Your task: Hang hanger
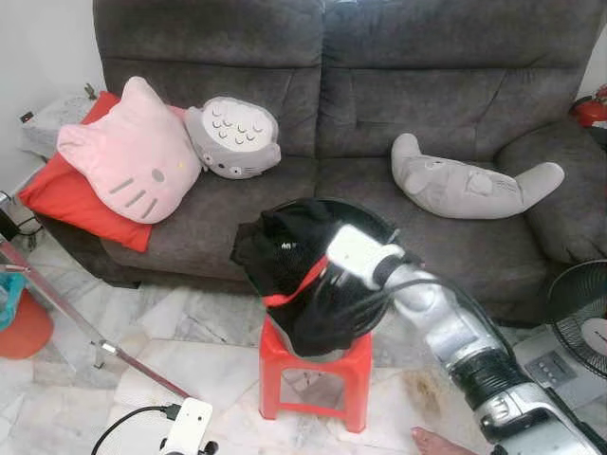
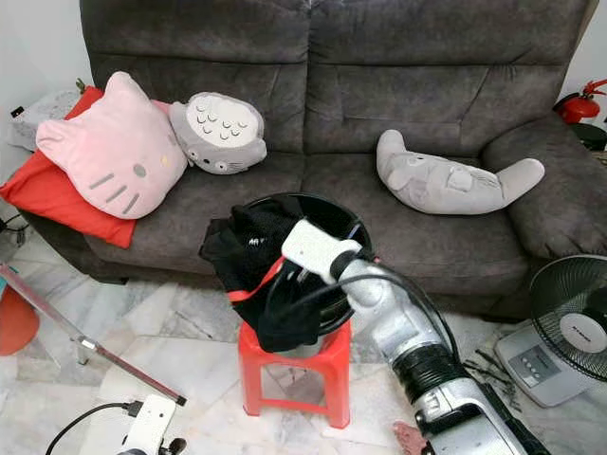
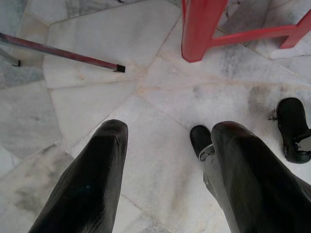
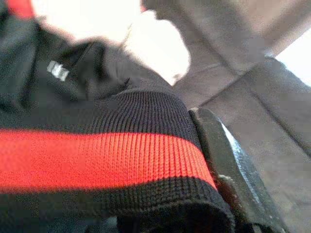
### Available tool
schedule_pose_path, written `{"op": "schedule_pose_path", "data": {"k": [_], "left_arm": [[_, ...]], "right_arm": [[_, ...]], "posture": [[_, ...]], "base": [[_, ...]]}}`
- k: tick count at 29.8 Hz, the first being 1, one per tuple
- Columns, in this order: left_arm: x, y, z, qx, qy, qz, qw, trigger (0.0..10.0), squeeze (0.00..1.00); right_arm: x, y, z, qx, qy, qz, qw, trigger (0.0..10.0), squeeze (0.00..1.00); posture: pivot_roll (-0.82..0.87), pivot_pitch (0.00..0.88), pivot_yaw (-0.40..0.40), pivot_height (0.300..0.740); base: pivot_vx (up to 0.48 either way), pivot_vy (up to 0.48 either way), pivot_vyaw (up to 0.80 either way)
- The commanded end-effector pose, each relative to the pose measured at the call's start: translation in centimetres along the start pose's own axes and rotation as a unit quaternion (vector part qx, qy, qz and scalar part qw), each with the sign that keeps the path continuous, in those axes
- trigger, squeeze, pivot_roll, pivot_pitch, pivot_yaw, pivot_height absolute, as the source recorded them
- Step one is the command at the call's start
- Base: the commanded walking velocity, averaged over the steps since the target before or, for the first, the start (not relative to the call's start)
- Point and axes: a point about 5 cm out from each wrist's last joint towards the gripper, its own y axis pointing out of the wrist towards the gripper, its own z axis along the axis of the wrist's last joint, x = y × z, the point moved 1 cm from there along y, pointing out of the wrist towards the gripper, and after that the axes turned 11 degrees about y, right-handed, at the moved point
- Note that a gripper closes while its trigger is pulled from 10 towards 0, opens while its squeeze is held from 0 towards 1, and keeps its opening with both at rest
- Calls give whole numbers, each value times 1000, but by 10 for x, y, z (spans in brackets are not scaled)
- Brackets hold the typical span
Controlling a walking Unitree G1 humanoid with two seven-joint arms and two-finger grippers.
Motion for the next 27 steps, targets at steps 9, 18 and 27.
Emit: {"op": "schedule_pose_path", "data": {"k": [9,18,27], "left_arm": [[-4,-1,-2,-2,-4,6,1000,10000,0],[-4,-1,-2,-2,-2,7,1000,10000,0],[-2,-1,-4,-9,-2,4,1000,10000,0]], "right_arm": [[37,1,69,141,88,-90,982,10000,0],[64,-15,111,241,103,-173,950,10000,0],[75,-34,151,321,121,-190,920,10000,0]], "posture": [[-53,0,39,740],[-55,0,39,740],[-65,0,43,740]], "base": [[0,0,0],[0,0,0],[0,0,0]]}}
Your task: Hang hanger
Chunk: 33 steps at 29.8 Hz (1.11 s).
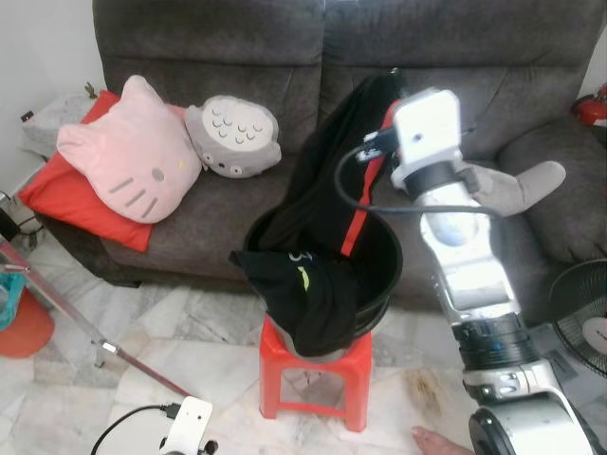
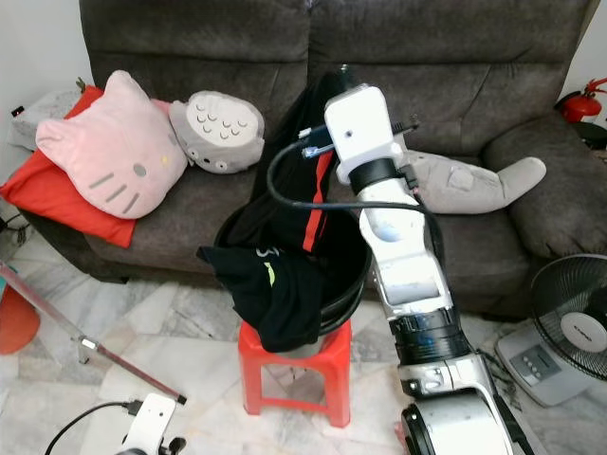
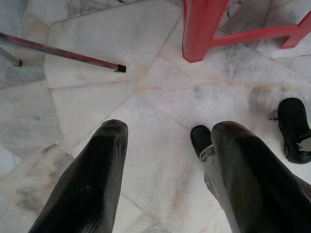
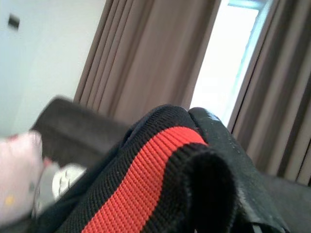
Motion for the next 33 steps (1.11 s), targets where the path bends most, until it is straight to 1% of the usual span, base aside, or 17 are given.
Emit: {"op": "schedule_pose_path", "data": {"k": [1,2,3,5,7,8,9,10,11,13,15,20,25,33], "left_arm": [[-1,-1,-4,-9,-2,3,1000,10000,0],[-1,-1,-5,-10,-2,2,1000,10000,0],[-1,-1,-5,-11,-3,2,1000,10000,0],[0,-1,-6,-12,-3,2,1000,10000,0],[0,-1,-6,-12,-3,3,1000,10000,0],[-1,-2,-7,-13,-5,6,1000,10000,0],[-3,-2,-9,-14,-12,10,1000,10000,0],[-4,-3,-11,-15,-13,11,1000,10000,0],[-4,-3,-11,-15,-14,12,1000,10000,0],[-6,-4,-15,-20,-14,12,1000,10000,0],[-9,-6,-20,-27,-22,18,999,10000,0],[-9,-7,-23,-33,-28,17,999,10000,0],[-10,-8,-28,-41,-26,16,999,10000,0],[-11,-7,-26,-40,-30,17,999,10000,0]], "right_arm": [[-4,8,31,60,18,2,998,10000,0],[-12,5,28,47,49,9,998,10000,0],[-17,3,23,33,60,13,998,10000,0],[-28,-8,6,-9,72,26,997,10000,0],[-37,-23,-17,-70,85,30,993,10000,0],[-42,-32,-28,-101,90,33,990,10000,0],[-49,-45,-44,-146,94,41,984,10000,0],[-51,-49,-47,-157,95,43,982,10000,0],[-52,-51,-49,-162,95,43,981,10000,0],[-56,-54,-49,-169,111,49,978,10000,0],[-59,-52,-48,-172,116,46,977,10000,0],[-60,-46,-43,-169,125,37,977,10000,0],[-60,-42,-41,-165,115,37,979,10000,0],[-62,-44,-43,-172,113,36,978,10000,0]], "posture": [[-65,0,43,740],[-62,0,39,740],[-62,0,39,740],[-60,0,35,740],[-55,0,36,740],[-56,0,35,740],[-57,0,37,740],[-58,0,39,740],[-58,0,39,740],[-57,0,40,740],[-55,0,42,740],[-46,0,37,740],[-46,0,45,740],[-42,0,48,740]], "base": [[0,0,0],[0,0,0],[0,0,0],[0,0,0],[0,0,0],[0,0,0],[0,0,0],[0,0,0],[0,0,0],[0,0,0],[0,0,0],[0,0,0],[0,0,0],[0,0,0]]}}
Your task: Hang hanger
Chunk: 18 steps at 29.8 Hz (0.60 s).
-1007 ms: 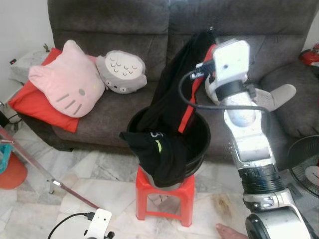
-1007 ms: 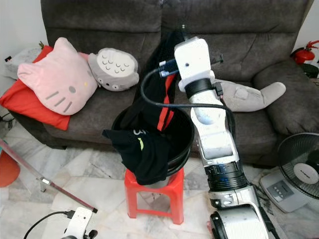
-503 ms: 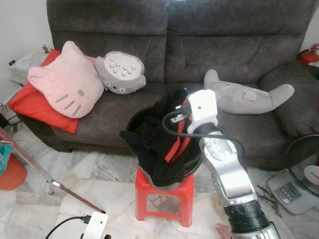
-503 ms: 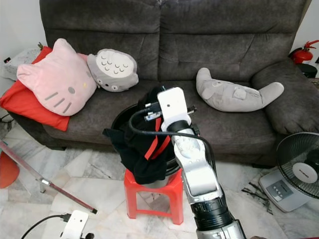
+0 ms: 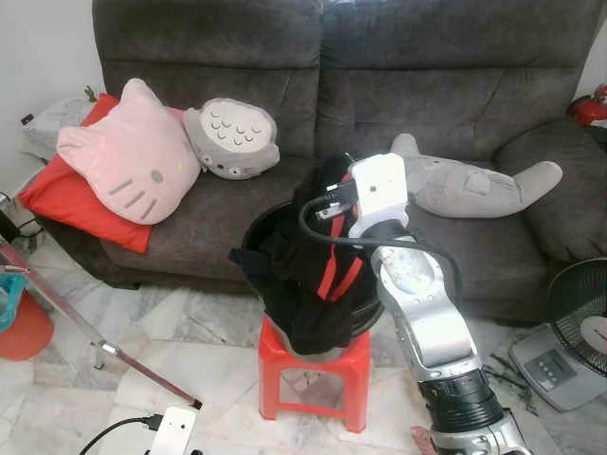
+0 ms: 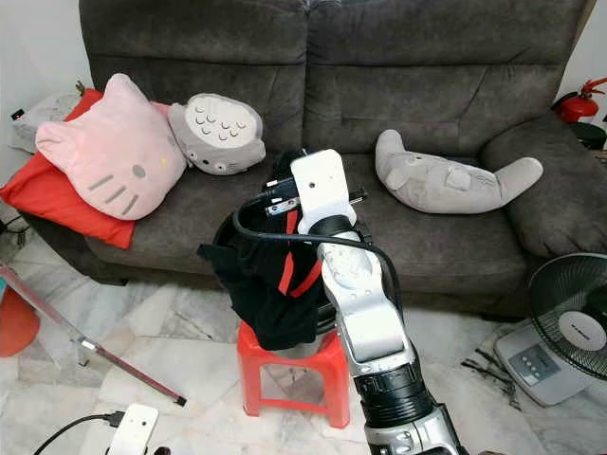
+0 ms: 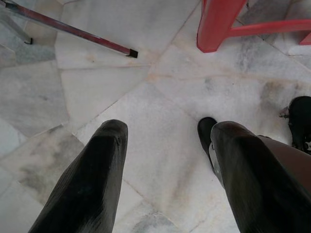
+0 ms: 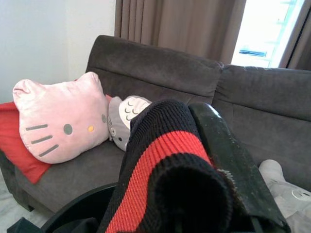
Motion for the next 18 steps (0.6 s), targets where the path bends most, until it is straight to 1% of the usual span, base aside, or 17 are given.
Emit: {"op": "schedule_pose_path", "data": {"k": [1,7,9,10,11,14,15,18], "left_arm": [[0,-1,-7,-16,0,-3,1000,10000,0],[0,-1,-6,-16,0,-4,1000,10000,0],[1,-1,-6,-15,3,-5,1000,10000,0],[1,-1,-6,-15,3,-6,1000,10000,0],[1,-1,-6,-14,2,-5,1000,10000,0],[1,-1,-6,-14,3,-4,1000,10000,0],[0,-1,-6,-14,4,-3,1000,10000,0],[-1,-1,-6,-15,4,-3,1000,10000,0]], "right_arm": [[-4,1,7,12,1,2,1000,10000,0],[-3,-1,9,31,-10,-2,999,10000,0],[0,-5,6,37,-11,-19,999,10000,0],[2,-8,5,40,-10,-30,999,10000,0],[6,-14,3,46,6,-49,998,10000,0],[9,-25,1,54,4,-61,997,10000,0],[13,-33,0,57,8,-77,995,10000,0],[19,-38,-2,57,6,-90,994,10000,0]], "posture": [[-42,0,48,740],[-42,0,47,740],[-42,0,47,740],[-38,0,40,740],[-32,0,38,740],[-37,0,42,740],[-39,0,43,740],[-42,0,44,740]], "base": [[0,0,0],[0,0,0],[0,0,0],[0,0,0],[0,0,0],[0,0,0],[0,0,0],[0,0,0]]}}
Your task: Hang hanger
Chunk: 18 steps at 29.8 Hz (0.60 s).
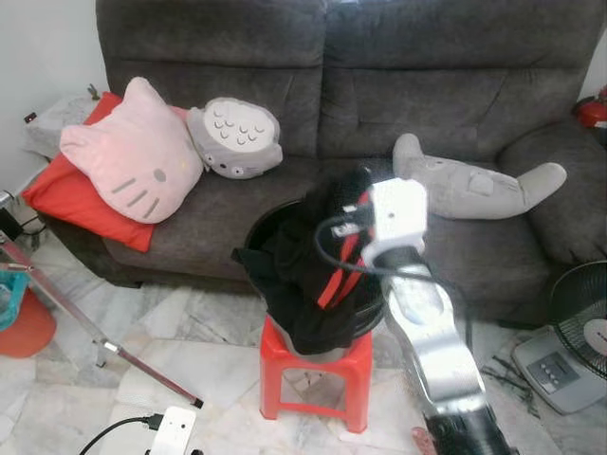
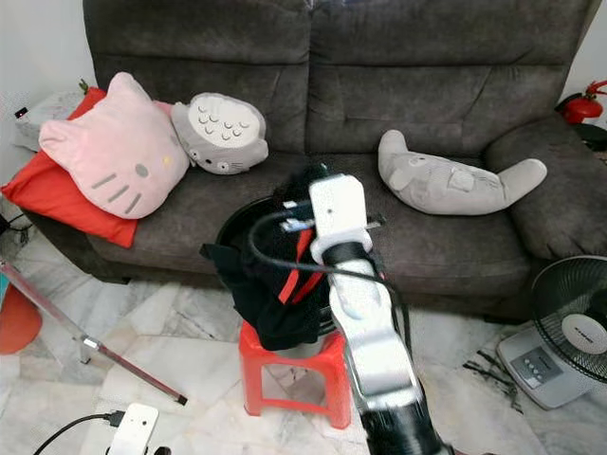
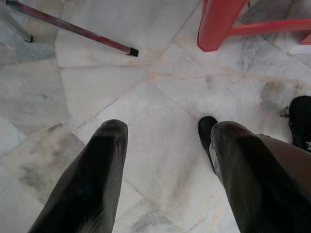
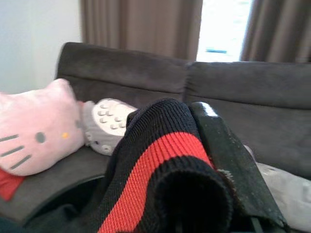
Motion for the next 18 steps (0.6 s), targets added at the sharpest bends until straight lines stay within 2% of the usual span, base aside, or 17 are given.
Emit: {"op": "schedule_pose_path", "data": {"k": [1,5,18], "left_arm": [[-1,-1,-7,-15,4,-3,1000,10000,0],[3,0,-3,-7,6,-5,1000,10000,0],[2,-1,-4,-9,3,-2,1000,10000,0]], "right_arm": [[3,-1,12,30,-3,-8,1000,10000,0],[12,-2,11,29,-9,-24,999,10000,0],[16,4,13,34,-25,-29,999,10000,0]], "posture": [[-42,0,44,740],[-42,0,45,740],[-36,0,36,740]], "base": [[0,0,0],[0,0,0],[-296,0,0]]}}
